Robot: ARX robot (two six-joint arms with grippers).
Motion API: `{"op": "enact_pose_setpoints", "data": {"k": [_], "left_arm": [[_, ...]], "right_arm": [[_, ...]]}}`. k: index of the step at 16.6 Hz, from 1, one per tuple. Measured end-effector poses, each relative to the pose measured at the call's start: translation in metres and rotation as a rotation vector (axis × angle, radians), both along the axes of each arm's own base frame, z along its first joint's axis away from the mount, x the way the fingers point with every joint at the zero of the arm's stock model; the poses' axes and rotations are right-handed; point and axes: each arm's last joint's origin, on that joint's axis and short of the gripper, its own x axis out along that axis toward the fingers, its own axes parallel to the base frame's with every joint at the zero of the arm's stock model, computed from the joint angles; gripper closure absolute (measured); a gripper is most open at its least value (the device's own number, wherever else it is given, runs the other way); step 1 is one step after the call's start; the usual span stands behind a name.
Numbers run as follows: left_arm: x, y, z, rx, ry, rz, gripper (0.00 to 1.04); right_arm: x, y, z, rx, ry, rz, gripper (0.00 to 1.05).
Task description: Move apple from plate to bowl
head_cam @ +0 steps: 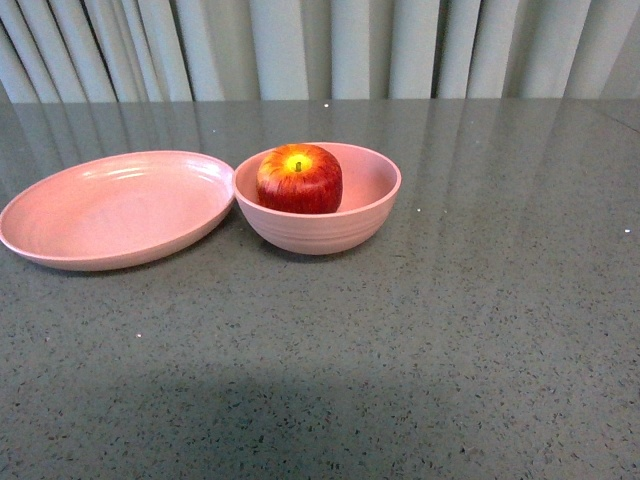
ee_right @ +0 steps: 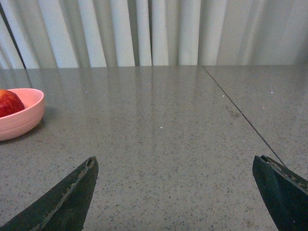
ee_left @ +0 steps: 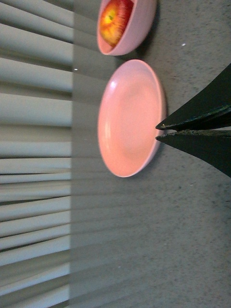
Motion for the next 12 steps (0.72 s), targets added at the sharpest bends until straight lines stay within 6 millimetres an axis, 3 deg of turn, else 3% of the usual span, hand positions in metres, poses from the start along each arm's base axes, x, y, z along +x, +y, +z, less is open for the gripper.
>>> {"op": "enact_pose_setpoints", "data": {"k": [12], "left_arm": [[-0.011,0.0,-0.003,0.0,0.006,0.0,1.04]], "right_arm": [[0.0,0.0,0.0,0.0,0.0,0.0,0.07]]}}
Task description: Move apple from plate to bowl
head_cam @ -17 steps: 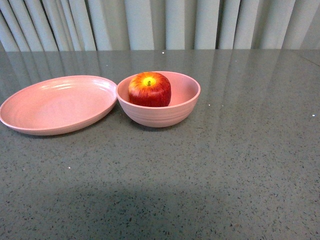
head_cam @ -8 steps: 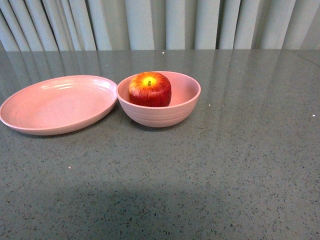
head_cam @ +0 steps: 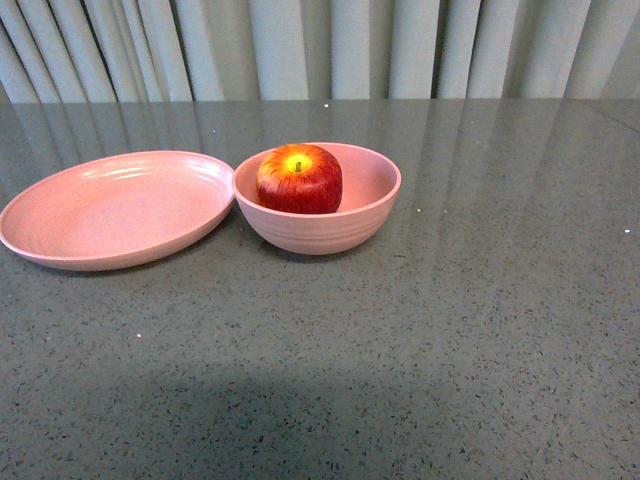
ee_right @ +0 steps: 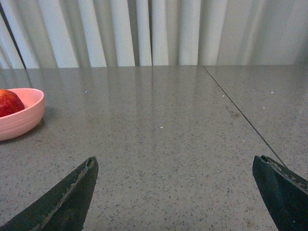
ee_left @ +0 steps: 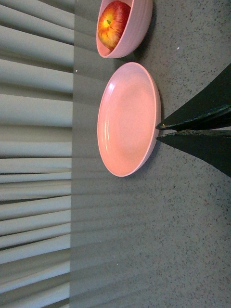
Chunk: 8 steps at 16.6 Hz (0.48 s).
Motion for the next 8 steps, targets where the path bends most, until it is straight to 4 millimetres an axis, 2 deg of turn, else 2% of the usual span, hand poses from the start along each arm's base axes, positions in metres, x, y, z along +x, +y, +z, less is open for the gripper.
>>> {"op": "enact_pose_setpoints", "data": {"k": [1,4,5,8], "left_arm": [[-0.0106,0.0,-0.0008,0.001,-0.007,-0.001,1.04],[-0.0105,0.0001,-0.0036,0.001,0.016,0.001,1.04],[-0.0105,0.0002,-0.0036,0.0,0.016,0.002,0.98],[-0.0105,0.0002,-0.0036,0.0,0.016,0.002,0.63]], "right_arm": [[0.0,0.0,0.0,0.0,0.0,0.0,0.07],[0.0,0.0,0.0,0.0,0.0,0.0,0.07],[0.0,0.0,0.0,0.0,0.0,0.0,0.07],[0.0,0.0,0.0,0.0,0.0,0.0,0.07]]}}
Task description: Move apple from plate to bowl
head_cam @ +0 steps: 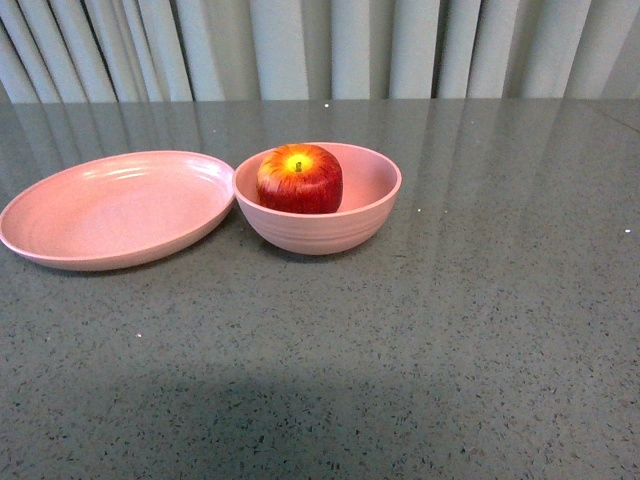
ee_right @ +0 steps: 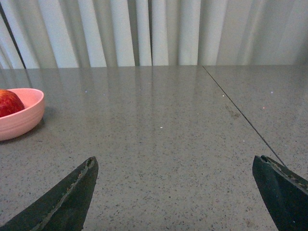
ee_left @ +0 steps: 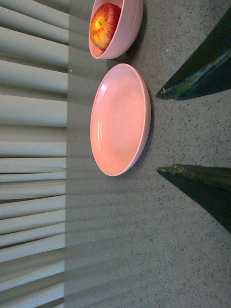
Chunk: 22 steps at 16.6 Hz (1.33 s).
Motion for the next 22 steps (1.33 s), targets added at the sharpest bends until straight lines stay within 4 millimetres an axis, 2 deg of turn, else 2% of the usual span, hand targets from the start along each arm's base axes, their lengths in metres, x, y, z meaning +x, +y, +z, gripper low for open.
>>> {"op": "enact_pose_setpoints", "data": {"k": [5,22], "left_arm": [[0.0,0.0,0.0,0.0,0.0,0.0,0.07],[0.0,0.0,0.0,0.003,0.0,0.0,0.07]], "right_arm": [[0.0,0.0,0.0,0.0,0.0,0.0,0.07],[0.0,0.0,0.0,0.0,0.0,0.0,0.07]]}}
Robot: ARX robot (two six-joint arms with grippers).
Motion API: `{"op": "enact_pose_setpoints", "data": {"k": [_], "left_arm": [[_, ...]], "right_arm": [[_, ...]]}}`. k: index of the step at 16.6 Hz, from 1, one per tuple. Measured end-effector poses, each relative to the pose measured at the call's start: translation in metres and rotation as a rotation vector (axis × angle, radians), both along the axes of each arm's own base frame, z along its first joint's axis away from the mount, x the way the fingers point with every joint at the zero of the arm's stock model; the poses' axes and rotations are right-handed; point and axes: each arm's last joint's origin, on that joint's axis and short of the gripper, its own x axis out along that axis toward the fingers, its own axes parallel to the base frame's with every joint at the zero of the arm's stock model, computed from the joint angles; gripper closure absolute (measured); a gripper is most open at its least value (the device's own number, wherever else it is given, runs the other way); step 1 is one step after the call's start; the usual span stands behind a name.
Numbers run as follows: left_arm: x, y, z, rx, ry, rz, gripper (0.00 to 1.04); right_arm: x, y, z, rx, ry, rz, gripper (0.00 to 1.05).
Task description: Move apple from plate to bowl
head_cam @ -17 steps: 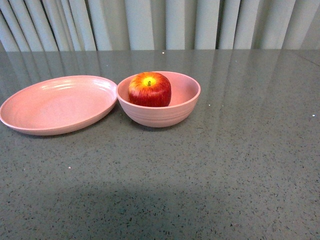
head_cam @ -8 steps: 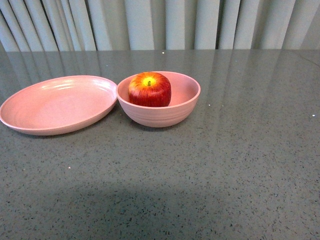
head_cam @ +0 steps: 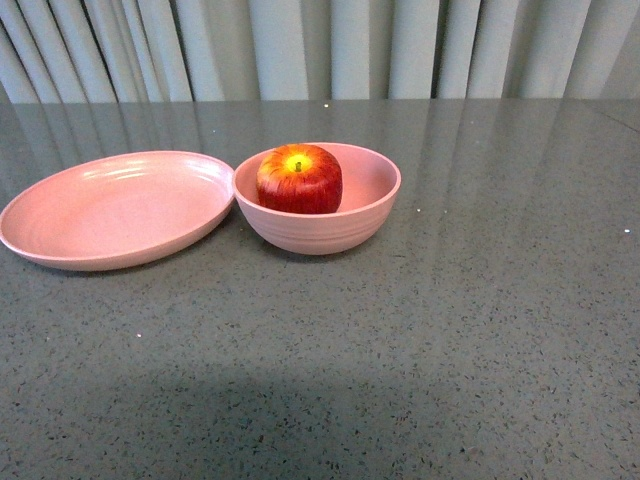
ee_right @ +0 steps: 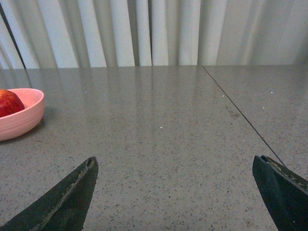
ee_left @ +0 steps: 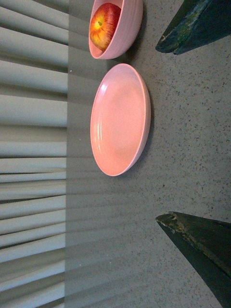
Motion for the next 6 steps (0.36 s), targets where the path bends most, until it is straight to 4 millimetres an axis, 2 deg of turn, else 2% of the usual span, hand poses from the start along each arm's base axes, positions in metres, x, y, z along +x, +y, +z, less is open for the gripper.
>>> {"op": "enact_pose_setpoints", "data": {"k": [6], "left_arm": [[0.0,0.0,0.0,0.0,0.0,0.0,0.07]], "right_arm": [[0.0,0.0,0.0,0.0,0.0,0.0,0.07]]}}
